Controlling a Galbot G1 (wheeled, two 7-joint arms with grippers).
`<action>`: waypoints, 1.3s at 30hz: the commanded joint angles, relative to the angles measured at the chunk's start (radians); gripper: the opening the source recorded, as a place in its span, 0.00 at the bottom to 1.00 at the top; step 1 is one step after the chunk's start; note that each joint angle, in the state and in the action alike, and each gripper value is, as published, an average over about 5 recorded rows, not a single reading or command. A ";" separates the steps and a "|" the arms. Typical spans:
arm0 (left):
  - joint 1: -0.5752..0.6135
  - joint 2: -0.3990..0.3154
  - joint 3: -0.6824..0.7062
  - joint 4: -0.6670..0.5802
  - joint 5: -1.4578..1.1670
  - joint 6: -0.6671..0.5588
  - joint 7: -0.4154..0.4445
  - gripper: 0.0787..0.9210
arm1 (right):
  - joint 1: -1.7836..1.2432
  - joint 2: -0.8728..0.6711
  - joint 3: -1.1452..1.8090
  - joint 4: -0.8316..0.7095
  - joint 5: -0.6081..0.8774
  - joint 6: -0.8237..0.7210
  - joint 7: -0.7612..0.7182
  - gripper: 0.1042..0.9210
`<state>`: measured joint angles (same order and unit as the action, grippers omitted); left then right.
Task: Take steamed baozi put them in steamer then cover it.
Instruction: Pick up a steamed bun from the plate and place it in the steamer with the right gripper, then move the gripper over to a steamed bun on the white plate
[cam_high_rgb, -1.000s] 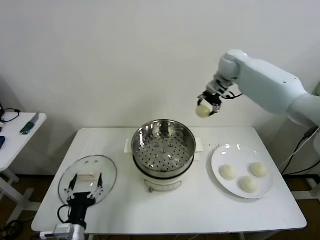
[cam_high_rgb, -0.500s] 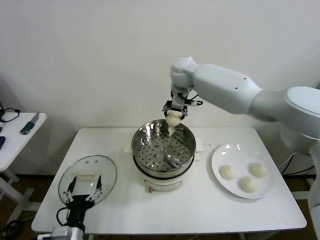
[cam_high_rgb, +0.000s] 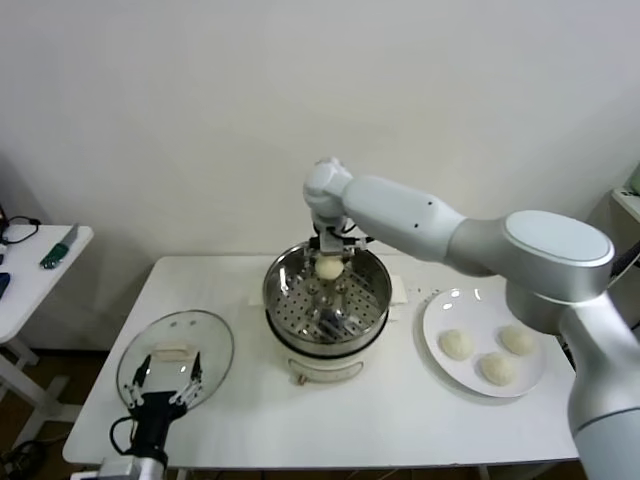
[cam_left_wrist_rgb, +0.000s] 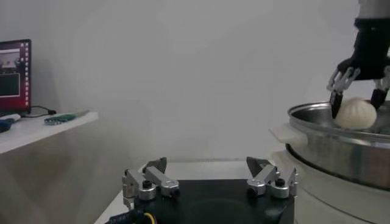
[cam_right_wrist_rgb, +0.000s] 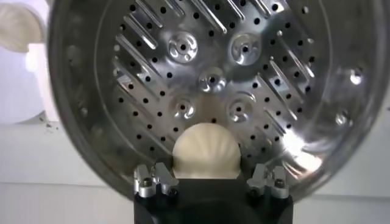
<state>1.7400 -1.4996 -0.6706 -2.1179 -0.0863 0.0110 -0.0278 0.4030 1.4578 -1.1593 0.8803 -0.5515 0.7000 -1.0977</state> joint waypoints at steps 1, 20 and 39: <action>0.004 0.000 -0.001 0.001 0.000 -0.001 0.000 0.88 | -0.054 0.024 0.015 -0.022 -0.058 0.015 0.010 0.74; 0.024 -0.001 -0.002 -0.008 0.001 -0.004 -0.004 0.88 | 0.113 -0.125 -0.001 0.139 0.215 -0.059 -0.082 0.88; 0.026 0.018 -0.003 -0.029 -0.009 -0.016 0.023 0.88 | 0.354 -0.734 -0.403 0.361 1.084 -0.912 0.005 0.88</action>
<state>1.7685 -1.4844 -0.6733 -2.1447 -0.0931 -0.0043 -0.0087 0.6837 0.9884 -1.4121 1.1446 0.2182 0.1268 -1.1173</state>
